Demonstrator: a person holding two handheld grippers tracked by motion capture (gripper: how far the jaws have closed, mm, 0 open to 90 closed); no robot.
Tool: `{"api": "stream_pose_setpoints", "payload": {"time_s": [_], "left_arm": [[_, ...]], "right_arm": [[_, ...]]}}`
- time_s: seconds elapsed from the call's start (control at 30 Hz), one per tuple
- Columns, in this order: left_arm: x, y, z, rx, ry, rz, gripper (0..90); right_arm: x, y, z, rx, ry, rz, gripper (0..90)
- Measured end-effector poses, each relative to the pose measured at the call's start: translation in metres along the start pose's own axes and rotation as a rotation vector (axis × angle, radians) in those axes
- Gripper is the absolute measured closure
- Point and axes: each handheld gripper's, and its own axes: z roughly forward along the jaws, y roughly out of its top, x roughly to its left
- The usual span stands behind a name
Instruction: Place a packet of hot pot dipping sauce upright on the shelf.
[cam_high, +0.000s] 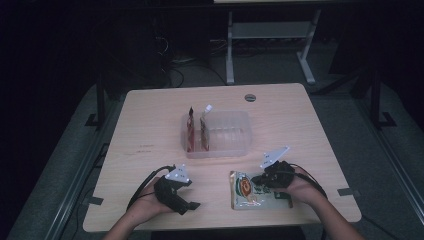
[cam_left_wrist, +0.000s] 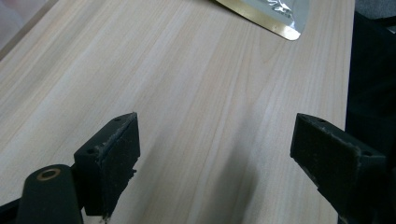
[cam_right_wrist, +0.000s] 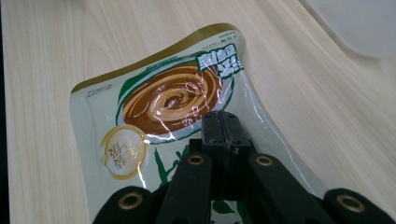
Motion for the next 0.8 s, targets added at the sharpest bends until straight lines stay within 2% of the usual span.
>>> {"api": "stream_pose_setpoints", "payload": {"time_s": [0.03, 0.13, 0.17, 0.33, 0.43, 0.47, 0.53, 0.63, 0.7, 0.73, 0.8], "left_arm": [[0.0, 0.0, 0.0, -0.006, 0.0, -0.009, 15.5], [0.0, 0.0, 0.0, -0.002, 0.001, -0.001, 15.5], [-0.001, 0.0, 0.0, -0.009, 0.002, -0.01, 15.5], [-0.001, 0.0, 0.0, -0.013, 0.004, -0.008, 15.5], [0.0, 0.001, 0.0, -0.011, 0.004, 0.0, 15.5], [0.0, 0.001, -0.001, -0.012, 0.007, 0.004, 15.5], [-0.001, 0.002, -0.001, -0.023, 0.009, -0.003, 15.5], [-0.001, 0.005, 0.0, -0.03, 0.011, 0.003, 15.7], [0.0, 0.009, 0.002, -0.036, 0.005, 0.0, 15.9], [0.0, 0.01, 0.003, -0.041, 0.005, 0.001, 15.9], [0.0, 0.016, 0.006, -0.059, 0.008, -0.002, 15.8]], "right_arm": [[0.0, 0.001, 0.002, 0.002, 0.0, -0.017, 90.0], [0.003, 0.005, 0.006, 0.0, 0.011, -0.011, 90.0], [0.004, 0.009, 0.011, -0.005, 0.015, -0.044, 90.0], [0.012, 0.024, 0.024, -0.003, 0.034, -0.076, 90.0], [0.017, 0.033, 0.033, -0.015, 0.056, -0.082, 90.0], [0.017, 0.036, 0.036, -0.022, 0.058, -0.101, 90.0], [0.021, 0.041, 0.041, -0.026, 0.07, -0.105, 90.0], [0.024, 0.045, 0.044, -0.032, 0.069, -0.126, 90.0], [0.026, 0.045, 0.042, -0.026, 0.073, -0.094, 90.0], [0.023, 0.044, 0.04, -0.035, 0.069, -0.106, 90.0], [0.02, 0.042, 0.034, -0.053, 0.067, -0.074, 90.0]]}}
